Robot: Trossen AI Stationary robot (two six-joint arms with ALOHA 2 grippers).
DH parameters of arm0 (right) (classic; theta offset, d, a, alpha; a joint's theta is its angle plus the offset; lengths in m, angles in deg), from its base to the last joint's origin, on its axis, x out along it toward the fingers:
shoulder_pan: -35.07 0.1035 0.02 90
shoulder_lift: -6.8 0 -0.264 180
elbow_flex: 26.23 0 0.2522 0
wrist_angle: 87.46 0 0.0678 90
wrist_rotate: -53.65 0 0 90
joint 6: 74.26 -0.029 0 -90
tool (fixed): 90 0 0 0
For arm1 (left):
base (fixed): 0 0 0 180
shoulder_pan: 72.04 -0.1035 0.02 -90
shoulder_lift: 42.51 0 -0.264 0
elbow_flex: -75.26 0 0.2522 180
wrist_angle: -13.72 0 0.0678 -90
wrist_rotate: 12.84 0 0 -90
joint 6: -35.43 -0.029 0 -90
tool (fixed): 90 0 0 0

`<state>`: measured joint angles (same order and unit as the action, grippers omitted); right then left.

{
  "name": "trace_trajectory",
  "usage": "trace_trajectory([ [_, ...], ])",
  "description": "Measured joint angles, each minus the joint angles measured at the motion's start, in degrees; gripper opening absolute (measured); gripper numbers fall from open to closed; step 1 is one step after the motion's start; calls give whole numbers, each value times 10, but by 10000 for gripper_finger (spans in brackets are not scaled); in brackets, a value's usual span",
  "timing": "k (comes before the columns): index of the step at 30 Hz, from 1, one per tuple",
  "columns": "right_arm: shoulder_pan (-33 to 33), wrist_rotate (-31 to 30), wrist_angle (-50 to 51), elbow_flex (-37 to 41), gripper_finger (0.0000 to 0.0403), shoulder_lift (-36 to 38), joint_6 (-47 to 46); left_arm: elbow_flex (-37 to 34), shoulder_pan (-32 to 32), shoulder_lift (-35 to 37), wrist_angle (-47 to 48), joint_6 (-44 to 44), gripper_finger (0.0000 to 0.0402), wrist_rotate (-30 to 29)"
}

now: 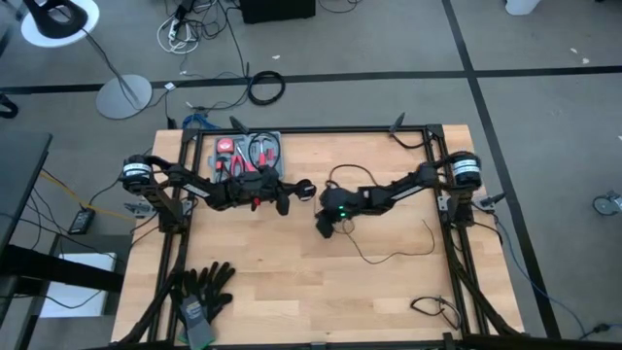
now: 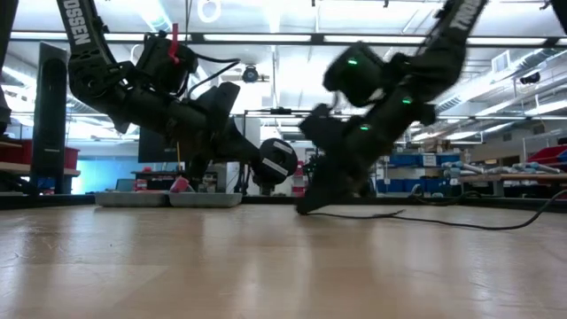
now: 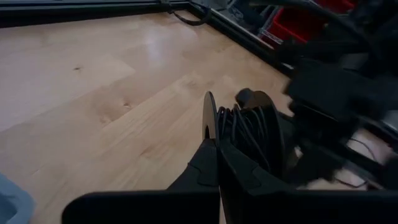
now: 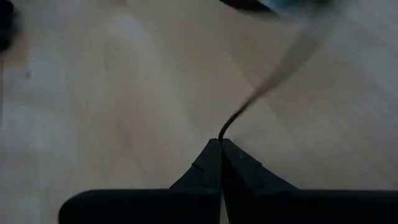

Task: Coil cords
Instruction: Coil the black wire onto the spool

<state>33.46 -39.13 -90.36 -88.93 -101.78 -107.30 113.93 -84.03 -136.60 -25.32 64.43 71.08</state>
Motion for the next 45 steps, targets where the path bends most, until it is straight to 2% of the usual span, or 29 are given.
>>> trace_trajectory([
  [4,4,6,1,-78,1,-50,54,0,0,0,19,12,0,-20],
  [9,3,-5,20,-130,0,-37,123,0,0,0,46,20,0,-31],
  [17,-42,19,98,-193,0,-33,151,0,0,0,59,19,0,-26],
  [25,-87,93,125,-205,0,-14,136,1,0,1,104,14,0,-19],
  [35,-117,99,235,-206,13,29,189,2,0,1,112,9,0,-3],
  [40,-120,58,333,-206,13,30,197,2,0,1,114,8,0,-1],
  [45,-108,-58,492,-201,3,41,176,1,0,1,115,0,0,0],
])
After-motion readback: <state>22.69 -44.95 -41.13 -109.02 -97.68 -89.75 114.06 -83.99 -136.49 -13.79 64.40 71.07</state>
